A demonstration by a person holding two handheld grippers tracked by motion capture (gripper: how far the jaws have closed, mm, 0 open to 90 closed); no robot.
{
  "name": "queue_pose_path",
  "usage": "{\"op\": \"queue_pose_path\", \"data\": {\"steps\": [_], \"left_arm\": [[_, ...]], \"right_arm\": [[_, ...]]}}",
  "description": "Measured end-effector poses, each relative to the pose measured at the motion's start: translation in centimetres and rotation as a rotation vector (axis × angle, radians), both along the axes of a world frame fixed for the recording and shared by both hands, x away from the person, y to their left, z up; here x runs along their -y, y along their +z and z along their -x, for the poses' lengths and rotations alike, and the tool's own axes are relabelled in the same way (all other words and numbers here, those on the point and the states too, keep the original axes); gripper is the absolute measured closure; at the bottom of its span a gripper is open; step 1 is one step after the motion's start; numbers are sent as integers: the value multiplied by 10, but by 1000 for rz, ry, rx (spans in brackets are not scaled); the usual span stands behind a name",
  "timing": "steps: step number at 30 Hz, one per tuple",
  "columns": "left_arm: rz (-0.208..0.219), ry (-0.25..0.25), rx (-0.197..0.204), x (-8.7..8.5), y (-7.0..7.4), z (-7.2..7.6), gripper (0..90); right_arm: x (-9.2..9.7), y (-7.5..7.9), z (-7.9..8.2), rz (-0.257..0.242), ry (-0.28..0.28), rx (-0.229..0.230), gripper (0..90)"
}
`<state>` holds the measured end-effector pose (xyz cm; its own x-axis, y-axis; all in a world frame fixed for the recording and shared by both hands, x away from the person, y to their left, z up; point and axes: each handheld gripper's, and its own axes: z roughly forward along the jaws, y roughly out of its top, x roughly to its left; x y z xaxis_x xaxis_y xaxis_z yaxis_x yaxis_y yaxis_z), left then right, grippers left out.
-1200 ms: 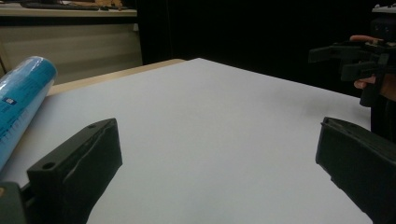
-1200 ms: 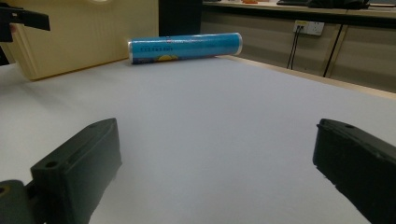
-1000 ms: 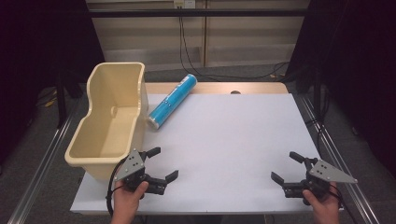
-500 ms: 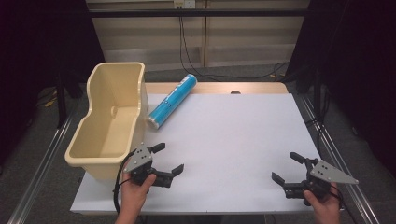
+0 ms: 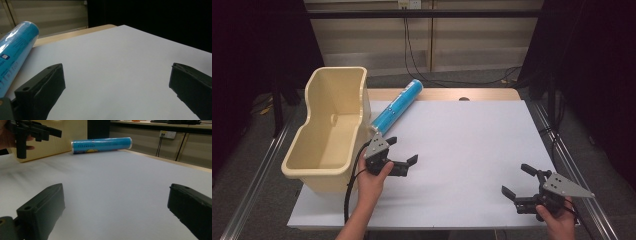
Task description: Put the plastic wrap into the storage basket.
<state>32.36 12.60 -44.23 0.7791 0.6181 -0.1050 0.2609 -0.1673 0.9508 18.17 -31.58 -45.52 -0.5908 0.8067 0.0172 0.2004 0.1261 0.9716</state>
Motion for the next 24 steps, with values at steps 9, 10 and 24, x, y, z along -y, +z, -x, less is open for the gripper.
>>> {"op": "queue_pose_path", "data": {"steps": [9,10,24], "left_arm": [[-2,-3,9,21,7,-27,2],[8,2,12,23,9,-30,2],[2,83,13,34,19,-79,3]], "right_arm": [[3,-2,-2,-6,0,-7,8],[3,-2,-2,-13,-3,-10,7],[1,-2,-3,-4,9,-10,8]]}}
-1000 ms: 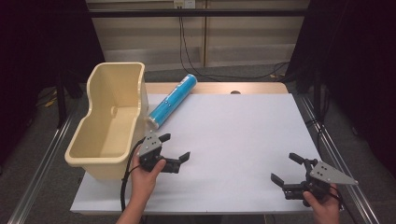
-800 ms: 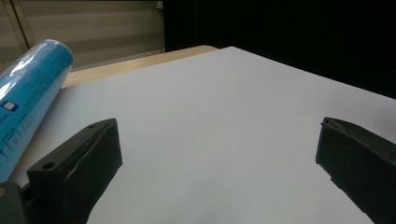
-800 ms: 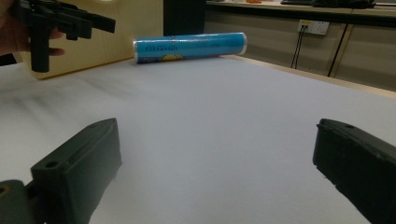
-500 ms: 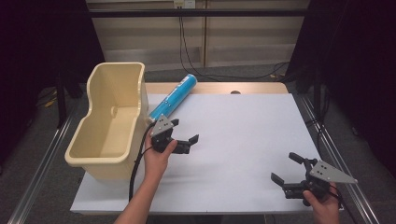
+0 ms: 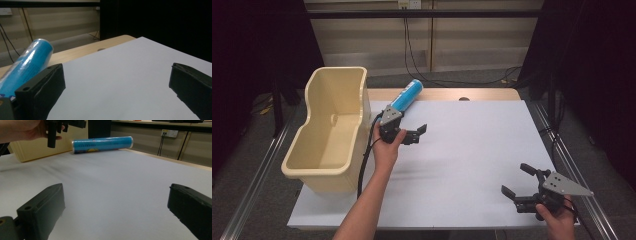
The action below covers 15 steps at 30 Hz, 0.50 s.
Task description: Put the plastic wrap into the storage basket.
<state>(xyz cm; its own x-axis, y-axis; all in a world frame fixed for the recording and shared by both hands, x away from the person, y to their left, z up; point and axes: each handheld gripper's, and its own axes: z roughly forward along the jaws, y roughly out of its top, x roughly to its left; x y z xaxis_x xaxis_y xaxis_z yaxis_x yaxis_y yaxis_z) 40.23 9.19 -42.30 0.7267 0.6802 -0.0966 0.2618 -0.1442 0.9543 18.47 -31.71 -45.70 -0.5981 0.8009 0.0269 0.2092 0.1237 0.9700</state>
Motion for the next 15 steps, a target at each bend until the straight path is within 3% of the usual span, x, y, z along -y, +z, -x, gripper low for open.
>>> {"op": "queue_pose_path", "data": {"steps": [7,11,15], "left_arm": [[-19,38,-20,7,2,-26,3],[-22,90,-30,6,-1,-44,3],[-38,110,-34,3,-2,-54,3]], "right_arm": [[1,0,1,6,4,-1,8],[2,0,1,1,-1,3,8],[2,-1,2,-4,1,-2,8]]}}
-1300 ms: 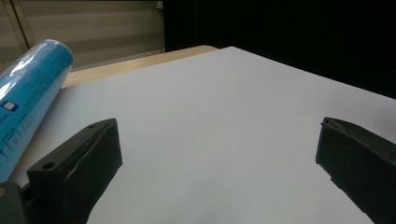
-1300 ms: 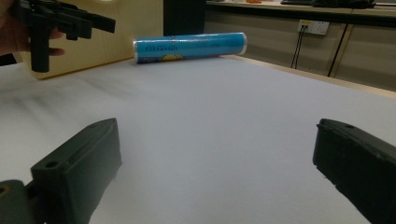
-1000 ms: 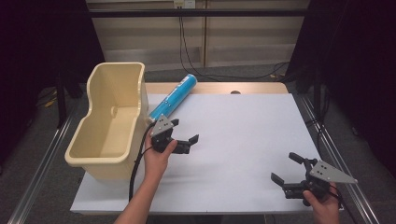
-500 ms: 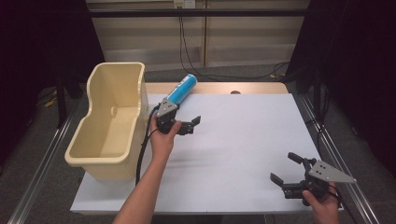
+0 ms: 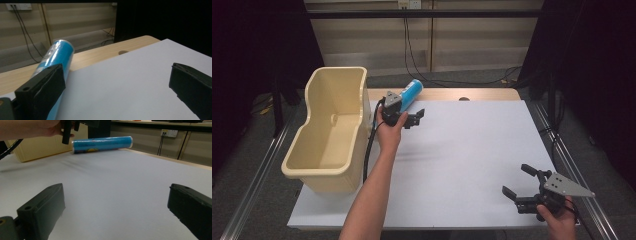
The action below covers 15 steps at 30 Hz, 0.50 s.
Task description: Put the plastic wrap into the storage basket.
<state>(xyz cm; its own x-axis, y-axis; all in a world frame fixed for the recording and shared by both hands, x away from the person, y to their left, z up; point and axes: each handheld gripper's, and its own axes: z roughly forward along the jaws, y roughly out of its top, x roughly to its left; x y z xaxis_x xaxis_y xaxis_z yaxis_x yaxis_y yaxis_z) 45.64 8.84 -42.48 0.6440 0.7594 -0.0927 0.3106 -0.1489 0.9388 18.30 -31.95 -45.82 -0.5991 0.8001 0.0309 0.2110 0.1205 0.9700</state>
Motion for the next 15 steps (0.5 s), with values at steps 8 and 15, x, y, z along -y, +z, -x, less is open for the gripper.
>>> {"op": "queue_pose_path", "data": {"steps": [8,15], "left_arm": [[-29,44,-35,-3,-1,-24,3],[-79,37,-79,5,-3,-36,0]], "right_arm": [[1,0,1,-11,1,-2,8],[1,0,1,-16,8,-1,8]]}}
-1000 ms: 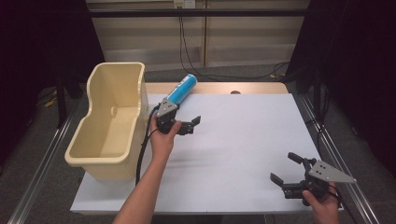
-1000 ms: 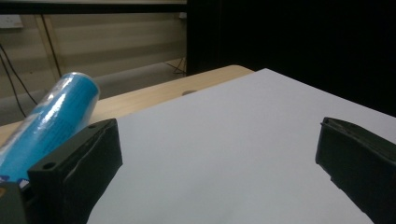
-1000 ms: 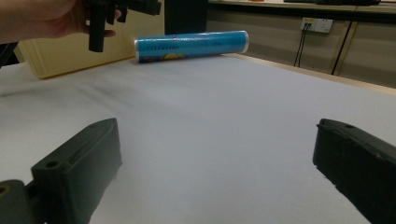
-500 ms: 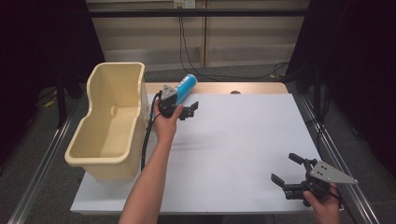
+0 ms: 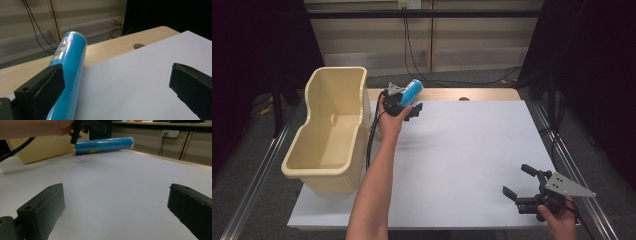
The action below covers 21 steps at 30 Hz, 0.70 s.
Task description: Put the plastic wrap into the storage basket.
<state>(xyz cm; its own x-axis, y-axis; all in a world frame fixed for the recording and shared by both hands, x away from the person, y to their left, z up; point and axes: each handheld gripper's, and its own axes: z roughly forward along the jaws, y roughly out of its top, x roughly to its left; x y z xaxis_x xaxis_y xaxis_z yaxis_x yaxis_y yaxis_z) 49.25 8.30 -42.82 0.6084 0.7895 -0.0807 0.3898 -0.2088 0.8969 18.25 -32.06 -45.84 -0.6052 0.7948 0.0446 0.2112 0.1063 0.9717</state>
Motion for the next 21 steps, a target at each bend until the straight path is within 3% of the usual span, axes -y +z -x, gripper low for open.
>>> {"op": "queue_pose_path", "data": {"steps": [5,8,15,21], "left_arm": [[-31,14,-20,2,-6,-3,0],[-50,33,-51,0,-12,-6,0],[-94,71,-54,-2,-17,-12,1],[-136,118,-91,-11,-24,-17,1]], "right_arm": [[0,1,1,-4,0,2,8],[0,1,1,-6,0,2,10],[0,0,0,-10,5,-1,11],[0,0,1,-13,8,-3,13]]}}
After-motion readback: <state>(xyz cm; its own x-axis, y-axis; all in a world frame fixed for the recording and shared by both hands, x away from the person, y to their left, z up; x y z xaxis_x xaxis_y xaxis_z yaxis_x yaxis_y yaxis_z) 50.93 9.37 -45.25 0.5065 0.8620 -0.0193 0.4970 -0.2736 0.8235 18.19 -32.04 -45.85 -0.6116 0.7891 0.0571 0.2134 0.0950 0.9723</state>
